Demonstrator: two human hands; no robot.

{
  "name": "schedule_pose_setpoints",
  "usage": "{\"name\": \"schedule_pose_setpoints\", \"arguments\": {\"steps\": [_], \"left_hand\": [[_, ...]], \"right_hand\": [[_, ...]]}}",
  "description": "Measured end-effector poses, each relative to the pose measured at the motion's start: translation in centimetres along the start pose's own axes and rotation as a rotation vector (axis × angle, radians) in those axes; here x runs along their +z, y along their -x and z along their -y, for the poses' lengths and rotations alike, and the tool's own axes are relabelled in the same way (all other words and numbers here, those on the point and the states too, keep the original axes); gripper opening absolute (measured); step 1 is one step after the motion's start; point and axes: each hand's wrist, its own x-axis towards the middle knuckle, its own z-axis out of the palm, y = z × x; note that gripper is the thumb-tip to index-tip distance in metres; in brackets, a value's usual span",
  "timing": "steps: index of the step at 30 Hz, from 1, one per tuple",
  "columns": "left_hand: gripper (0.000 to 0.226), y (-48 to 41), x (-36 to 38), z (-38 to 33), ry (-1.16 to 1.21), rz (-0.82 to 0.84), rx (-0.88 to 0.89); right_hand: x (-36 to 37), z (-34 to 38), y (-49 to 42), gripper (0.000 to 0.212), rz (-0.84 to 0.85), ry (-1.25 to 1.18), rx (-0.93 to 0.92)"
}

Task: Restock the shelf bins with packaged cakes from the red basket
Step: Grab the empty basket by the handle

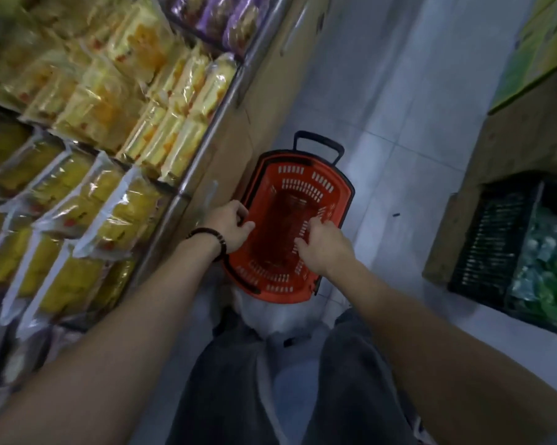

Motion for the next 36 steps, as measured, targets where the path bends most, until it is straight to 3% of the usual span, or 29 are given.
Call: {"name": "schedule_pose_setpoints", "arguments": {"steps": [5,10,17,23,29,36], "left_hand": [[0.028,-10.5,6.7,3.0,0.043,0.095,-0.130],[0.060,-16.4,13.7,4.4,-0.316,0.115,-0.109],[0.089,-15.9,19.0,9.8,-0.511,-0.261,-0.069],[0.088,-14.9,19.0,13.9,-0.324,-0.178,-0.228],[0.074,-16.9,18.0,14.7,-0.301,-0.191,-0.098],[0.079,-22.6,17.5,10.6,-0.246,-0.073,0.075]], "right_hand": [[7.7,-6.5,-5.7,0.052,0.040,-0.112,0.181],[14.9,-12.4,-8.4,0.072,0.016,-0.188,0.372],[22.2,-13.8,-8.6,0.096,-0.119,-0.352,0.336],[22.6,-12.8,-8.9,0.089,-0.142,-0.488,0.431],[21.8,-12.3,-9.0,0.087,-0.152,-0.512,0.477],[20.8,-15.1,-10.1,0.091,-0.271,-0.547,0.549]]}}
